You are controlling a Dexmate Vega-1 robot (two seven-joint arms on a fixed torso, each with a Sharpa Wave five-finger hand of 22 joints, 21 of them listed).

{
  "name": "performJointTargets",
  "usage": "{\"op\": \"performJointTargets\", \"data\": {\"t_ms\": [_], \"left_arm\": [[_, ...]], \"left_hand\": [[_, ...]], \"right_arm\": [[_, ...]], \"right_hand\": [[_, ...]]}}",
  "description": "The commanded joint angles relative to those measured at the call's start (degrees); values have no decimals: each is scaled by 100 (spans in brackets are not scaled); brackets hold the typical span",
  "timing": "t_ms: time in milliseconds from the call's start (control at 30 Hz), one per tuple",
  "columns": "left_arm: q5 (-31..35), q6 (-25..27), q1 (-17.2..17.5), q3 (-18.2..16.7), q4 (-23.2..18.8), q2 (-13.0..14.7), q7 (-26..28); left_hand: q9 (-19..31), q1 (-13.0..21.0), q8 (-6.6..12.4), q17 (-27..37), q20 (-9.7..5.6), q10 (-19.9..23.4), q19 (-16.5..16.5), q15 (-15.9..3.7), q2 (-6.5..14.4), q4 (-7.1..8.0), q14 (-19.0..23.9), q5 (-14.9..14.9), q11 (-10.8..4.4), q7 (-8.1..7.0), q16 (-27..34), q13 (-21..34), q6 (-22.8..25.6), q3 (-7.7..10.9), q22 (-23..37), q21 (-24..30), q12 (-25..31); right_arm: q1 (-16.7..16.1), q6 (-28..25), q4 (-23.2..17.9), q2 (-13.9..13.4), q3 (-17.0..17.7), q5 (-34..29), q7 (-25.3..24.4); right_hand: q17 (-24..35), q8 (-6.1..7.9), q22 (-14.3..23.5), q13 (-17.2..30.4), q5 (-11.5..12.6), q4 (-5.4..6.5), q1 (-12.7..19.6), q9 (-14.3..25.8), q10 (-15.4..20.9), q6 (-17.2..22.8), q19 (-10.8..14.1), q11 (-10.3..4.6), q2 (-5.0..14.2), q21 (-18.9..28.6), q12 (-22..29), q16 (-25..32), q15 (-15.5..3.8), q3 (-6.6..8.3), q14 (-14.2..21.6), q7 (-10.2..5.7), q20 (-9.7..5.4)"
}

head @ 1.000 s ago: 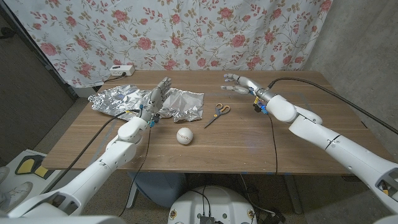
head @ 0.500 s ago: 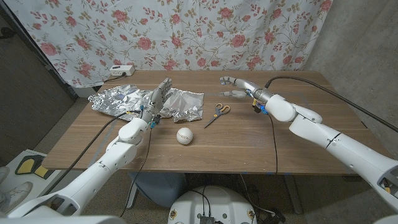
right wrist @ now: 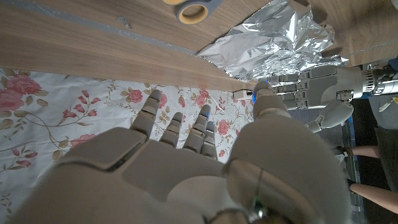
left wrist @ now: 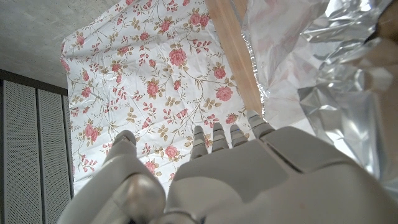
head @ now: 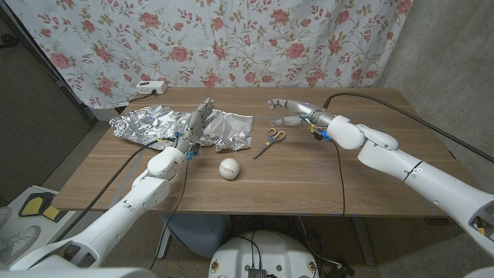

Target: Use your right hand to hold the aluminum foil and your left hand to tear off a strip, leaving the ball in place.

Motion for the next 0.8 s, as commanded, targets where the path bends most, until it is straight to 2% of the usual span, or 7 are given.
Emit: {"op": "performJointTargets", "data": {"t_ms": [33,200,433,533,567,800], "left_arm": [[-17,57,-27,26,31,9,-35],[-49,56,-9,34,63,-28,-35],[-77,-21,-1,48,161,-104,-62],[-71,-150,-10,59,240,-124,-161],[-73,-135,0,59,221,-116,-155],[-99,-117,57,44,202,-113,-118]], "left_hand": [[30,-9,6,17,-2,20,-37,-2,22,-21,-27,-13,-3,1,24,20,26,4,27,-23,5],[30,-13,6,17,2,15,-41,5,22,-22,-32,-13,5,4,25,20,28,2,27,-24,3],[30,-21,4,17,-3,16,-42,0,22,-23,-32,-13,14,2,30,20,23,-3,27,-21,4],[30,-26,6,18,-4,18,-43,-7,18,-23,-37,-13,-2,-3,30,20,28,-7,27,-21,4],[30,-35,6,19,-5,20,-48,-13,8,-23,-37,-15,-10,-3,32,20,28,-14,27,-23,5],[29,-78,2,22,-3,14,-62,-14,-37,-18,-43,-19,-1,-15,36,20,20,-49,27,-25,3]], "right_arm": [[145,-38,-60,-30,-153,-439,297],[166,-58,-103,-76,-194,-646,376],[189,-8,-122,-110,-241,-911,420],[195,59,-108,-104,-255,-991,402],[202,83,-106,-102,-269,-1033,407],[248,196,-89,-60,-339,-1195,518]], "right_hand": [[-1,-45,9,11,22,5,314,19,-35,-101,14,-64,53,-16,-33,-41,-255,152,-80,-42,-79],[-12,-47,7,10,-6,1,574,21,-62,-129,2,-132,81,-26,-48,-58,-314,254,-131,-63,-112],[-23,-49,6,10,-36,13,753,24,-69,-149,-1,-157,71,-30,-54,-59,-334,312,-139,-107,-156],[-28,-27,5,10,-56,39,775,24,-13,-99,9,-169,12,-28,-35,-53,-352,292,-129,-205,-174],[-31,-6,5,8,-63,44,829,24,40,-46,13,-179,-1,-28,-19,-49,-385,301,-119,-286,-186],[-37,3,5,-3,-72,49,1025,21,81,-5,-27,-192,54,-44,-18,-53,-503,371,-134,-366,-279]]}}
